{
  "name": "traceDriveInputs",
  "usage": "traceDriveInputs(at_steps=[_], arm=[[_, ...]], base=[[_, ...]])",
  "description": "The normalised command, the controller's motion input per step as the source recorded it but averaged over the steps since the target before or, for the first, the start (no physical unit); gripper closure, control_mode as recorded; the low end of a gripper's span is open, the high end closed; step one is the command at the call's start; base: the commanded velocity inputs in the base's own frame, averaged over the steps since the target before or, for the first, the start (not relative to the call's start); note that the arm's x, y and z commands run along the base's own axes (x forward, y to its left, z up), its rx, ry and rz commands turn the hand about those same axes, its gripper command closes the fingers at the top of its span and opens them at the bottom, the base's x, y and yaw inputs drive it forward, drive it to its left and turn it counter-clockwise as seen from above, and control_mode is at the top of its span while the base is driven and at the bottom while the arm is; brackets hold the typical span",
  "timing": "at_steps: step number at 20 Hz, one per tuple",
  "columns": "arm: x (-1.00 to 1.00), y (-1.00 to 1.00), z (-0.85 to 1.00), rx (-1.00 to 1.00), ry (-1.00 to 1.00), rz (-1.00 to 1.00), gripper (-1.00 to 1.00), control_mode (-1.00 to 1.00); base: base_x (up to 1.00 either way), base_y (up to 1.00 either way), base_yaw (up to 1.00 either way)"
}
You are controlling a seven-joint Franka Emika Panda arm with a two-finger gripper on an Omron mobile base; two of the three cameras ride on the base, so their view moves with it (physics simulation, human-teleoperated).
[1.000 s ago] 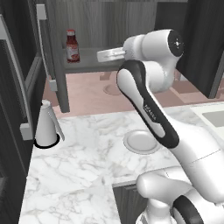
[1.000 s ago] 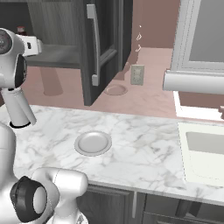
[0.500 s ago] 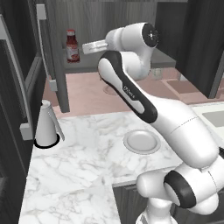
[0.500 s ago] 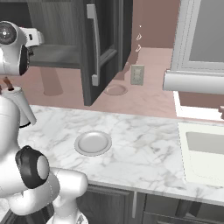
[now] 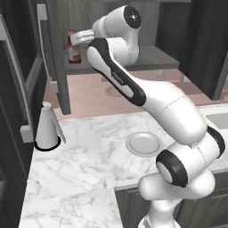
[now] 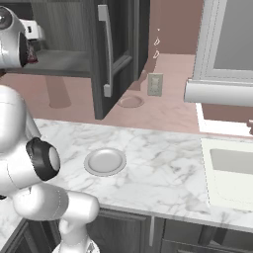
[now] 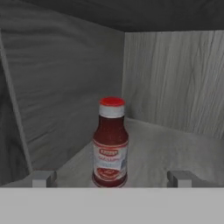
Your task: Move the hot dog bun to the plate on the dining table and place the condiment next to that plate. Then navigate to the fridge and take the sausage and place it on the plate as well.
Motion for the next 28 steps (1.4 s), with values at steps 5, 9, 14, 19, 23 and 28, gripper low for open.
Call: traceDriveInputs(at_steps=[5,9,14,19,23,28], arm=[[0.36,0.02,0.00,-0.06,0.14,0.00,-1.00,-1.00],[0.22,0.02,-0.03,-0.02,0.14,0.00,-1.00,-1.00],[0.10,0.19,-0.21,0.00,0.07,0.00,-1.00,-1.00],[0.00,0.15,-0.32,0.01,0.00,0.00,-1.00,-1.00],[0.05,0.10,-0.30,0.10,-0.02,0.00,-1.00,-1.00],[0.25,0.01,-0.14,0.12,-0.03,0.00,-1.00,-1.00]], base=[[0.00,0.00,0.00],[0.00,0.00,0.00],[0.00,0.00,0.00],[0.00,0.00,0.00],[0.00,0.00,0.00],[0.00,0.00,0.00]])
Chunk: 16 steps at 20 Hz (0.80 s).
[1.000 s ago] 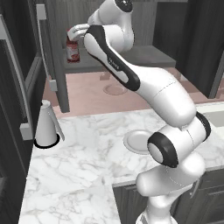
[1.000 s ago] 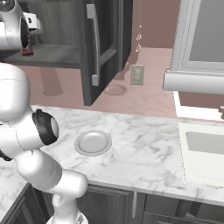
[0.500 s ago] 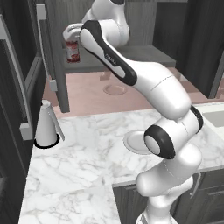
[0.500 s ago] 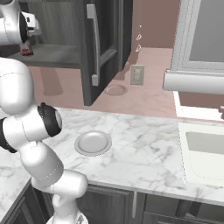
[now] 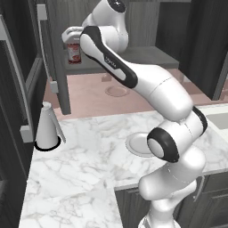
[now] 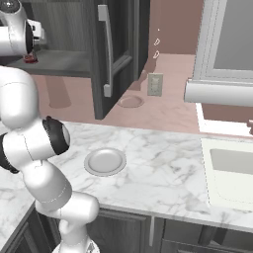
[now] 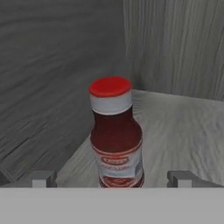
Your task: Move the hot dog bun to the plate on the dining table and place the condiment next to that plate. Then navigate to the fridge and take the sausage and place it on the plate as well.
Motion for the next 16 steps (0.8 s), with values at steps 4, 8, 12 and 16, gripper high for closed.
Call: traceDriveInputs(at_steps=[4,8,12,16], arm=[[0.45,0.04,-0.12,0.08,0.00,0.00,-1.00,-1.00],[0.48,0.13,-0.09,0.02,0.00,0.00,-1.00,-1.00],[0.36,0.30,0.00,0.00,0.00,0.00,-1.00,-1.00],[0.29,0.32,0.00,0.00,0.00,0.00,-1.00,-1.00]], base=[[0.00,0.00,0.00],[0.00,0.00,0.00],[0.00,0.00,0.00],[0.00,0.00,0.00]])
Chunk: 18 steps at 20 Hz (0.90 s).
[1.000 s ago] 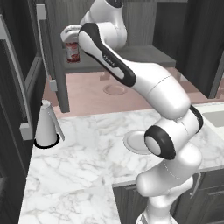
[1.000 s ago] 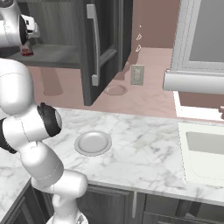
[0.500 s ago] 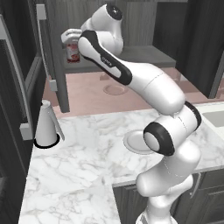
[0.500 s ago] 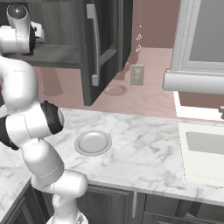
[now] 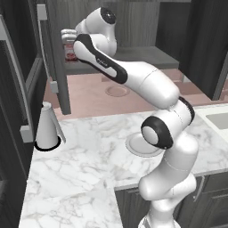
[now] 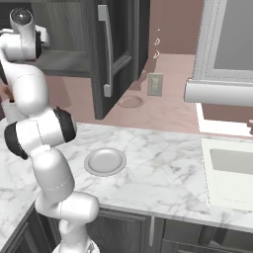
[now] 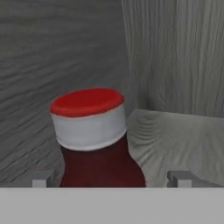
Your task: Move the hot dog bun to the plate on the dining table and place the condiment next to that plate. Then navigate to the fridge and take the sausage and place it on the plate as well.
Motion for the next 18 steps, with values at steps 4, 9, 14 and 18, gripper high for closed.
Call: traceDriveInputs(at_steps=[4,9,14,18], arm=[[0.06,0.18,0.00,0.00,0.01,-0.01,-1.00,-1.00],[0.00,0.08,0.00,0.00,0.02,-0.03,1.00,-1.00],[-0.12,-0.02,0.00,0.00,0.00,-0.05,1.00,-1.00],[-0.61,-0.35,-0.01,0.00,-0.02,-0.08,1.00,-1.00]], base=[[0.00,0.00,0.00],[0.00,0.00,0.00],[0.00,0.00,0.00],[0.00,0.00,0.00]])
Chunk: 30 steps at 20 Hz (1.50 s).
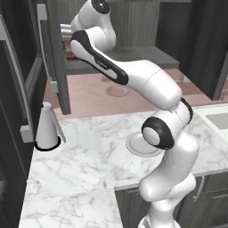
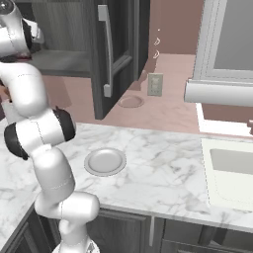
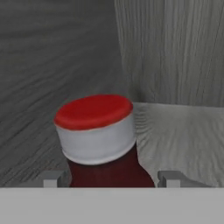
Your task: Move the hot dog bun to the plate on the dining table and place the condiment next to that plate. Then navigate to the fridge and take the sausage and place it on the plate as well.
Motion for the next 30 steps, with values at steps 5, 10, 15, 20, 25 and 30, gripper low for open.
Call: traceDriveInputs(at_steps=[5,10,15,20,25,30], arm=[[-0.88,-0.83,-0.07,0.00,-0.07,-0.09,1.00,-1.00],[-0.95,-0.86,-0.20,0.00,-0.05,-0.08,1.00,-1.00],[-1.00,-0.57,-0.34,0.00,-0.08,-0.01,1.00,-1.00],[-1.00,-0.48,-0.13,0.00,-0.04,0.00,1.00,-1.00],[-0.89,-0.46,-0.13,0.00,0.00,0.00,1.00,-1.00],[-0.43,-0.42,-0.34,-0.02,0.01,0.00,1.00,-1.00]], base=[[0.00,0.00,0.00],[0.00,0.00,0.00],[0.00,0.00,0.00],[0.00,0.00,0.00],[0.00,0.00,0.00],[0.00,0.00,0.00]])
